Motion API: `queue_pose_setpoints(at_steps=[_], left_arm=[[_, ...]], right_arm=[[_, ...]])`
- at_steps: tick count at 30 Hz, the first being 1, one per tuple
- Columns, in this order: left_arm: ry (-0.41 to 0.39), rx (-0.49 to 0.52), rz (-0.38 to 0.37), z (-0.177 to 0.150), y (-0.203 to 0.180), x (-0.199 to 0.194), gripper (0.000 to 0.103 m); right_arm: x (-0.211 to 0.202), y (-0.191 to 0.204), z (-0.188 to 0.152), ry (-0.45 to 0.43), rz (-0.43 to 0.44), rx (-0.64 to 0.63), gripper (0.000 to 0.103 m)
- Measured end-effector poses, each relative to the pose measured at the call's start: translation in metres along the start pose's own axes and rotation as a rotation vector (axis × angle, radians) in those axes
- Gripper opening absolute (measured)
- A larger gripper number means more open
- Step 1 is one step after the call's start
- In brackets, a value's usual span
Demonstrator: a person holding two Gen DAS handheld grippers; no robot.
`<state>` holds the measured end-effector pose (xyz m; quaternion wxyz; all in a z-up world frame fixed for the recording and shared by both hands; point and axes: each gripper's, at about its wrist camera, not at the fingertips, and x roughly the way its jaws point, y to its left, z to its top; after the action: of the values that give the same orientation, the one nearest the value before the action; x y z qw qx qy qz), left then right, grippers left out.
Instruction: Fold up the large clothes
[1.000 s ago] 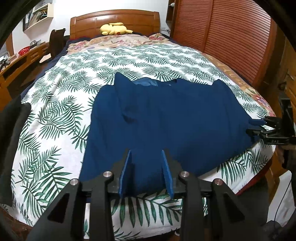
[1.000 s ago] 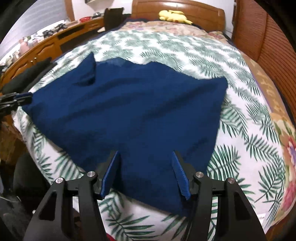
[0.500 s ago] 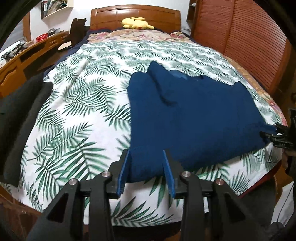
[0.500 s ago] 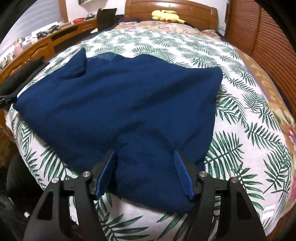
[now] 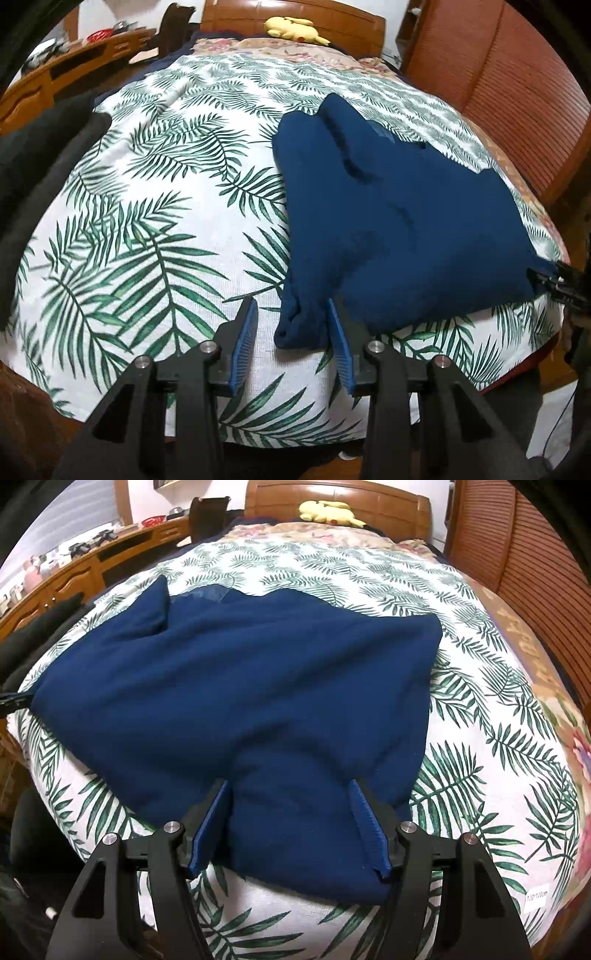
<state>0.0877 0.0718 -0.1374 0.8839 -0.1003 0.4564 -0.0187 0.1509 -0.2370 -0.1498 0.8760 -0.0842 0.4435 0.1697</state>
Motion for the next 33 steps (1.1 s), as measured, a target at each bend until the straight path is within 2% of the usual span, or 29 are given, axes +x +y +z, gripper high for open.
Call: queue_pose_setpoints(at_steps=[4, 5, 6, 7, 8, 9, 13, 18, 23, 26, 30, 33], left_arm=[[0.004, -0.028, -0.013, 0.0, 0.001, 0.0, 0.037], [0.011, -0.034, -0.023, 0.001, 0.001, 0.0, 0.034], [0.02, -0.042, -0.049, 0.003, 0.001, 0.0, 0.021], [0.028, -0.052, -0.071, 0.004, 0.0, -0.001, 0.019], [0.027, -0.055, -0.074, 0.006, -0.002, -0.003, 0.007], [0.022, -0.05, -0.083, 0.009, -0.005, -0.007, 0.005], [-0.09, 0.001, -0.085, 0.035, -0.031, -0.041, 0.004], [-0.193, 0.156, -0.125, 0.079, -0.102, -0.073, 0.004], [-0.24, 0.308, -0.179, 0.116, -0.179, -0.077, 0.004], [-0.238, 0.384, -0.228, 0.134, -0.226, -0.073, 0.003], [-0.222, 0.483, -0.302, 0.151, -0.297, -0.064, 0.003], [-0.209, 0.57, -0.354, 0.152, -0.353, -0.06, 0.003]], right_arm=[[0.0, 0.0, -0.001, -0.002, 0.0, 0.0, 0.068], [0.0, 0.0, 0.0, -0.004, 0.0, -0.001, 0.068], [-0.001, 0.0, -0.001, -0.008, 0.002, 0.001, 0.068], [-0.001, 0.0, -0.002, -0.012, 0.006, 0.003, 0.068], [-0.001, -0.001, -0.002, -0.017, 0.01, 0.006, 0.068], [-0.001, -0.001, -0.003, -0.02, 0.014, 0.007, 0.068], [-0.002, -0.003, -0.006, -0.043, 0.031, 0.014, 0.068], [-0.005, -0.005, -0.008, -0.067, 0.04, 0.011, 0.068], [-0.02, -0.011, -0.009, -0.089, 0.051, 0.03, 0.067], [-0.036, -0.023, -0.013, -0.121, 0.051, 0.06, 0.066], [-0.062, -0.045, -0.025, -0.155, 0.008, 0.074, 0.066], [-0.076, -0.062, -0.035, -0.163, -0.027, 0.093, 0.066]])
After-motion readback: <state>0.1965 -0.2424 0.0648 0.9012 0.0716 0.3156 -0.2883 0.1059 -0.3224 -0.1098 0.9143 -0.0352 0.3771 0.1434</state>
